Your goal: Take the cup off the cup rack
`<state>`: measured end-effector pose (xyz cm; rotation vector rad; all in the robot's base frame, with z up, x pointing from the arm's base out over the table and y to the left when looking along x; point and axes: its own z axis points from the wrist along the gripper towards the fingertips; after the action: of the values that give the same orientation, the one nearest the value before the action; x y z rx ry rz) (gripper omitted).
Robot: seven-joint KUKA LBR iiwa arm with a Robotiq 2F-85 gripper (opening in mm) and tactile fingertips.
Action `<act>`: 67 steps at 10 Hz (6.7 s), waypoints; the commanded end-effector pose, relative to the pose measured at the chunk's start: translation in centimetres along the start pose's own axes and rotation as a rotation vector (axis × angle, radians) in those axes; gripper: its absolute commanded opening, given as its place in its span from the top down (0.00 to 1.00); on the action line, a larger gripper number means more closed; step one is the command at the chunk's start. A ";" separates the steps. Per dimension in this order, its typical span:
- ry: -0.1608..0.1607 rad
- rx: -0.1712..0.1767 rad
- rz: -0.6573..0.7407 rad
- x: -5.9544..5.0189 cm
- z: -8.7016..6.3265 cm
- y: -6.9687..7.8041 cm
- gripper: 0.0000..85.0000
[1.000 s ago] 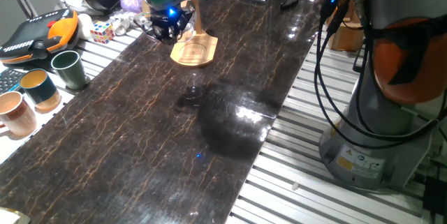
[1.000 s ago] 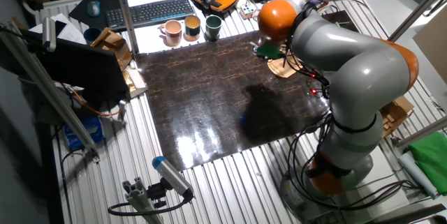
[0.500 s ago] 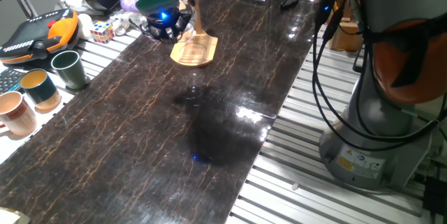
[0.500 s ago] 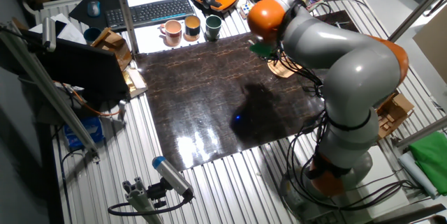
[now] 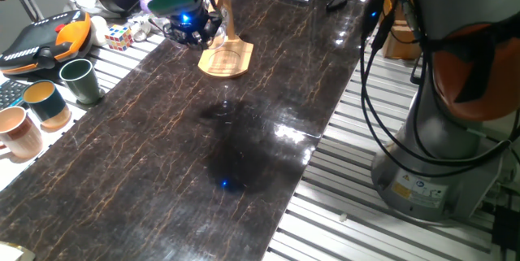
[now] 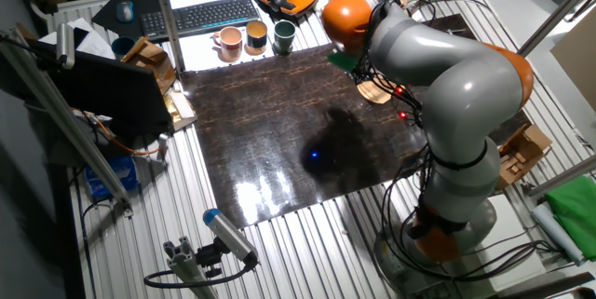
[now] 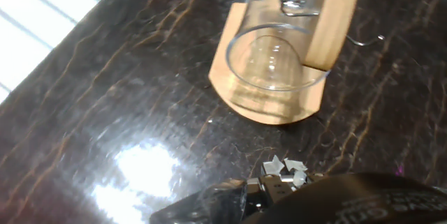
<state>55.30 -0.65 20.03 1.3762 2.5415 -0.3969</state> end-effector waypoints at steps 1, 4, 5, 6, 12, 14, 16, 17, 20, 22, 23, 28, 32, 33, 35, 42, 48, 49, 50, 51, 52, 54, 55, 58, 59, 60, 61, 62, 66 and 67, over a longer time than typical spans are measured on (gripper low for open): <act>0.023 0.069 0.203 0.0 0.0 0.0 0.99; 0.009 0.071 0.224 0.1 0.2 0.3 0.99; 0.005 0.071 0.225 0.1 0.3 0.4 0.99; 0.011 0.065 0.233 0.2 0.4 0.4 0.99; -0.012 0.097 0.257 0.7 0.8 1.4 0.99; 0.007 0.095 0.264 0.5 1.2 1.5 0.99; -0.005 0.088 0.271 0.5 1.4 1.5 0.99; -0.009 0.090 0.272 0.4 1.5 1.5 0.99; -0.017 0.077 0.272 0.4 1.5 1.5 0.99; -0.015 0.094 0.246 0.4 1.5 1.5 0.99; -0.009 0.088 0.229 0.4 1.5 1.5 0.99; 0.013 0.052 0.220 0.4 1.5 1.5 0.99; -0.027 0.041 0.261 -0.5 2.5 2.7 0.99; -0.018 0.034 0.277 -1.2 3.1 2.6 0.99; -0.060 0.036 0.299 -2.5 4.0 2.9 0.99; -0.112 0.025 0.356 -5.1 3.7 3.6 0.99; -0.157 0.050 0.373 -6.0 3.9 3.7 0.99; -0.166 0.044 0.378 -6.1 3.9 3.6 0.99; -0.166 0.036 0.390 -6.2 3.8 3.5 0.99; -0.163 0.030 0.392 -6.3 3.9 3.5 0.96; -0.169 0.027 0.403 -6.3 3.9 3.5 0.83; -0.173 0.013 0.442 -6.4 3.9 3.5 0.66; -0.178 0.014 0.436 -6.4 3.9 3.5 0.60; -0.196 0.019 0.401 -6.6 4.1 3.4 0.60; -0.200 0.023 0.402 -6.6 4.3 3.4 0.60; -0.202 0.025 0.404 -6.7 4.4 3.4 0.60; -0.201 0.025 0.404 -6.9 4.6 3.3 0.60; -0.201 0.024 0.401 -7.1 4.9 3.4 0.60; -0.211 0.027 0.401 -7.2 5.2 3.6 0.56; -0.217 0.029 0.402 -7.3 5.3 3.6 0.55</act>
<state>62.60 -6.26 16.89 1.7024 2.0315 -0.4762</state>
